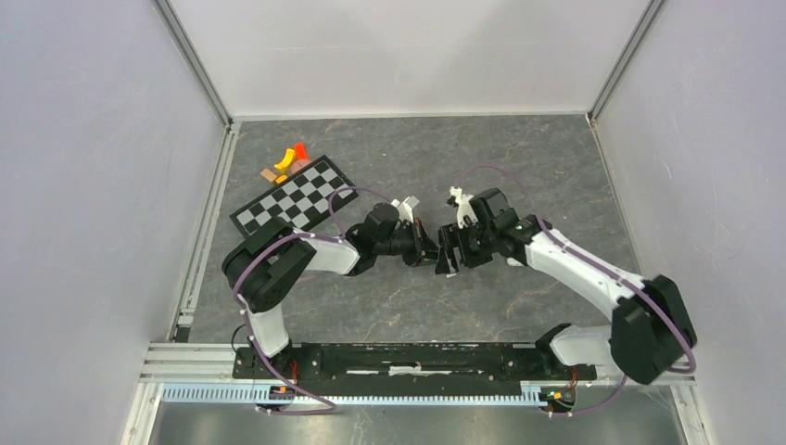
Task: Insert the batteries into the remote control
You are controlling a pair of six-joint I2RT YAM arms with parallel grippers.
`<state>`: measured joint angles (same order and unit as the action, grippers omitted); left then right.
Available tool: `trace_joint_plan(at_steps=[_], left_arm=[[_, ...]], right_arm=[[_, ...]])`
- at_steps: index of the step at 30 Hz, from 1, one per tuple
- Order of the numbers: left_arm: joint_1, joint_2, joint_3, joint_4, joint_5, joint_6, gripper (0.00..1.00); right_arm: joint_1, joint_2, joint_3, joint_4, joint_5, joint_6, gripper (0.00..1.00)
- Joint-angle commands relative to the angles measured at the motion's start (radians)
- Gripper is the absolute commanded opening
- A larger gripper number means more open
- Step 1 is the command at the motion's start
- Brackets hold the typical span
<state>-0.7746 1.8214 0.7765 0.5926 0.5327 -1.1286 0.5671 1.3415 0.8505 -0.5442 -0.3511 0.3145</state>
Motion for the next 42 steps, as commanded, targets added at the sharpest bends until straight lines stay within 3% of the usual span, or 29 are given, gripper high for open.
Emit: trace_joint_plan(at_steps=[1, 7, 13, 16, 20, 25, 35, 42], left_arm=[[0.006, -0.09, 0.011, 0.031, -0.03, -0.024, 0.02], [0.03, -0.199, -0.039, 0.099, -0.116, -0.12, 0.02], [0.035, -0.271, -0.071, 0.15, -0.176, -0.209, 0.02], [0.035, -0.293, -0.088, 0.17, -0.195, -0.234, 0.02], [0.035, -0.329, -0.116, 0.189, -0.235, -0.253, 0.02], [0.035, -0.365, -0.137, 0.206, -0.257, -0.254, 0.02], [0.035, -0.358, -0.145, 0.276, -0.252, -0.271, 0.02], [0.035, -0.358, -0.148, 0.287, -0.234, -0.259, 0.04]], right_arm=[[-0.01, -0.161, -0.07, 0.191, 0.01, 0.186, 0.84], [-0.011, -0.352, -0.274, 0.51, 0.043, 0.558, 0.87], [-0.01, -0.488, -0.385, 0.683, 0.182, 0.729, 0.71], [-0.01, -0.505, -0.415, 0.782, 0.172, 0.77, 0.62], [-0.011, -0.546, -0.482, 0.932, 0.175, 0.837, 0.57], [-0.01, -0.53, -0.483, 0.929, 0.159, 0.872, 0.48], [-0.011, -0.477, -0.529, 1.078, 0.115, 0.962, 0.27], [-0.011, -0.486, -0.546, 1.11, 0.158, 0.967, 0.11]])
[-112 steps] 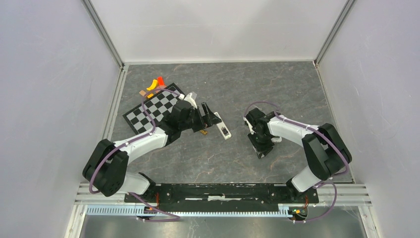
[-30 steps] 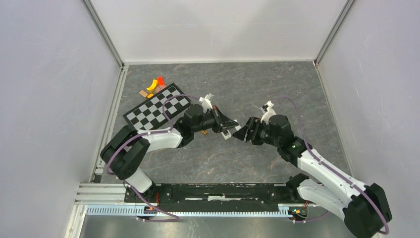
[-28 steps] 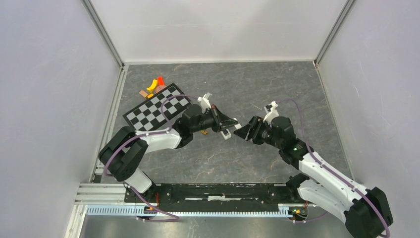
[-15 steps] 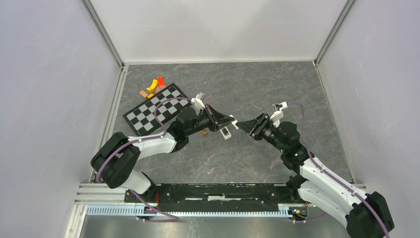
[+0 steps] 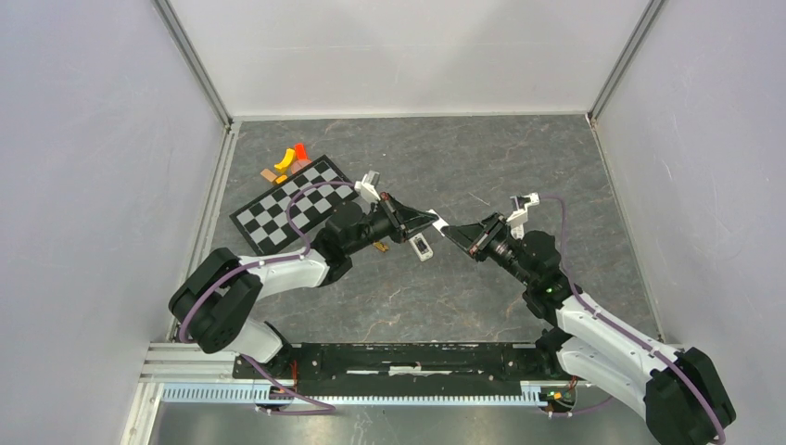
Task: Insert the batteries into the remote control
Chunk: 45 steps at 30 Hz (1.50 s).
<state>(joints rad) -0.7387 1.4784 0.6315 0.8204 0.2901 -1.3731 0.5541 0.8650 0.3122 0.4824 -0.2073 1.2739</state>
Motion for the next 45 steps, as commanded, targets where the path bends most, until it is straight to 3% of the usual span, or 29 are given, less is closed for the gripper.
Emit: trace_joint_plan(at_steps=[1, 3, 6, 8, 11, 16, 20, 26, 45], left_arm=[[-0.001, -0.017, -0.005, 0.052, 0.011, -0.008, 0.1], [-0.001, -0.028, -0.013, 0.025, 0.009, 0.013, 0.33], [-0.001, -0.067, -0.027, -0.083, -0.015, 0.08, 0.69], [0.001, -0.113, -0.029, -0.222, -0.056, 0.155, 0.83], [0.012, -0.182, 0.006, -0.547, -0.166, 0.31, 0.94], [0.057, -0.21, 0.05, -0.802, -0.273, 0.458, 0.97], [0.128, -0.194, 0.051, -0.805, -0.209, 0.481, 0.97], [0.18, -0.146, 0.077, -0.796, -0.14, 0.496, 0.93], [0.222, -0.032, 0.13, -0.748, -0.08, 0.502, 0.91]], right_arm=[[0.002, -0.007, -0.007, 0.085, 0.018, 0.004, 0.07], [0.003, 0.0, -0.006, 0.076, 0.025, -0.005, 0.0], [0.002, 0.014, 0.002, 0.041, 0.02, -0.036, 0.0], [0.002, 0.026, 0.023, -0.029, 0.02, -0.097, 0.0], [0.003, 0.06, 0.057, -0.151, 0.009, -0.233, 0.0], [0.017, 0.209, 0.107, -0.21, -0.149, -0.428, 0.0], [0.061, 0.334, 0.172, -0.265, -0.193, -0.523, 0.0], [0.062, 0.506, 0.243, -0.265, -0.233, -0.54, 0.0], [0.004, 0.542, 0.233, -0.352, 0.016, -0.574, 0.0]])
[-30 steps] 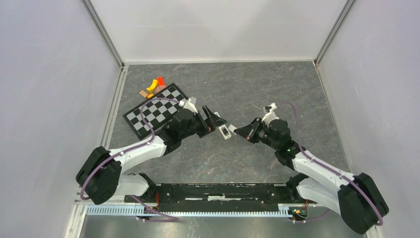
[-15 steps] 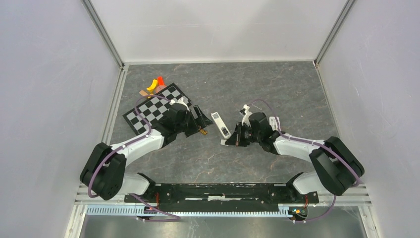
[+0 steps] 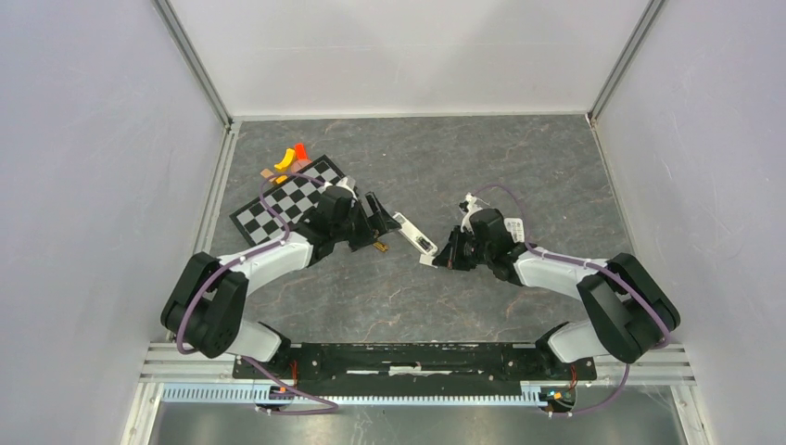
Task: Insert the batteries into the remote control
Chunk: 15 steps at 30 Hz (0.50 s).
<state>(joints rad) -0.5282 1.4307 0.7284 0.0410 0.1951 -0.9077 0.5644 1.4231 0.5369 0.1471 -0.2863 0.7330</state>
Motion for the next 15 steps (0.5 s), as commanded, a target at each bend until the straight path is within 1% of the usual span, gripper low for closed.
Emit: trace_joint_plan(at_steps=[1, 5, 10, 13, 15], left_arm=[[0.012, 0.016, 0.03, 0.03, 0.009, 0.038, 0.91], [0.017, 0.01, 0.025, 0.011, -0.027, 0.05, 0.91], [0.023, 0.013, 0.025, 0.004, -0.035, 0.059, 0.91], [0.026, 0.019, 0.028, 0.004, -0.034, 0.065, 0.91], [0.027, 0.022, 0.031, 0.001, -0.033, 0.069, 0.91]], right_arm=[[-0.006, -0.018, 0.003, -0.015, 0.111, -0.036, 0.0], [-0.008, -0.027, -0.011, -0.018, 0.171, -0.06, 0.0], [-0.017, -0.041, -0.005, -0.032, 0.211, -0.075, 0.0], [-0.02, -0.035, 0.007, -0.026, 0.168, -0.087, 0.0], [-0.021, -0.032, 0.024, -0.025, 0.099, -0.113, 0.0]])
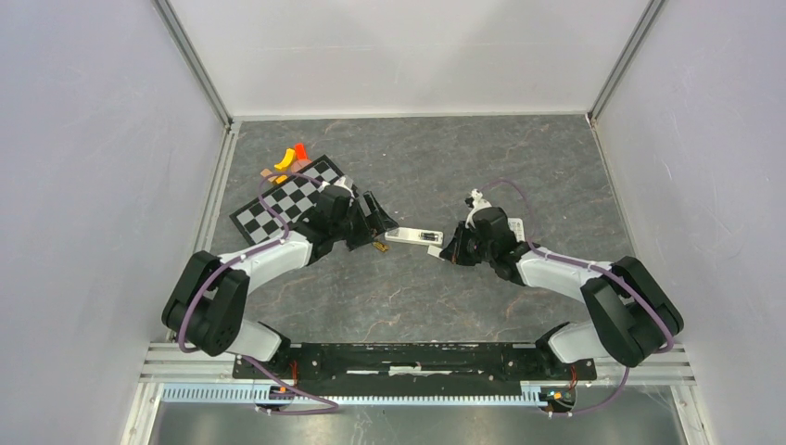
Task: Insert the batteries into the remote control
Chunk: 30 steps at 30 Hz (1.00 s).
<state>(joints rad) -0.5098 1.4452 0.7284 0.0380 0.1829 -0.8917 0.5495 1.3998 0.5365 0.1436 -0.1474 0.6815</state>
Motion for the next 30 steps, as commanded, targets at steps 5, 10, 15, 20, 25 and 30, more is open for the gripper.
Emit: trace_joint_plan(at_steps=[5, 10, 15, 20, 25, 30], left_arm=[[0.011, 0.016, 0.034, 0.001, -0.015, 0.061, 0.91], [0.011, 0.047, 0.069, 0.001, 0.0, 0.079, 0.88], [0.013, 0.112, 0.154, -0.032, 0.0, 0.124, 0.85], [0.014, 0.169, 0.233, -0.121, -0.03, 0.181, 0.82], [0.014, 0.221, 0.271, -0.152, -0.034, 0.218, 0.77], [0.014, 0.258, 0.282, -0.151, -0.033, 0.225, 0.72]], right_arm=[[-0.025, -0.003, 0.113, -0.075, -0.257, -0.175, 0.0], [-0.086, 0.053, 0.194, -0.082, -0.409, -0.173, 0.0], [-0.128, 0.168, 0.286, -0.111, -0.5, -0.143, 0.0], [-0.161, 0.241, 0.355, -0.191, -0.504, -0.156, 0.0], [-0.186, 0.269, 0.375, -0.209, -0.517, -0.146, 0.0], [-0.205, 0.282, 0.357, -0.193, -0.53, -0.114, 0.0]])
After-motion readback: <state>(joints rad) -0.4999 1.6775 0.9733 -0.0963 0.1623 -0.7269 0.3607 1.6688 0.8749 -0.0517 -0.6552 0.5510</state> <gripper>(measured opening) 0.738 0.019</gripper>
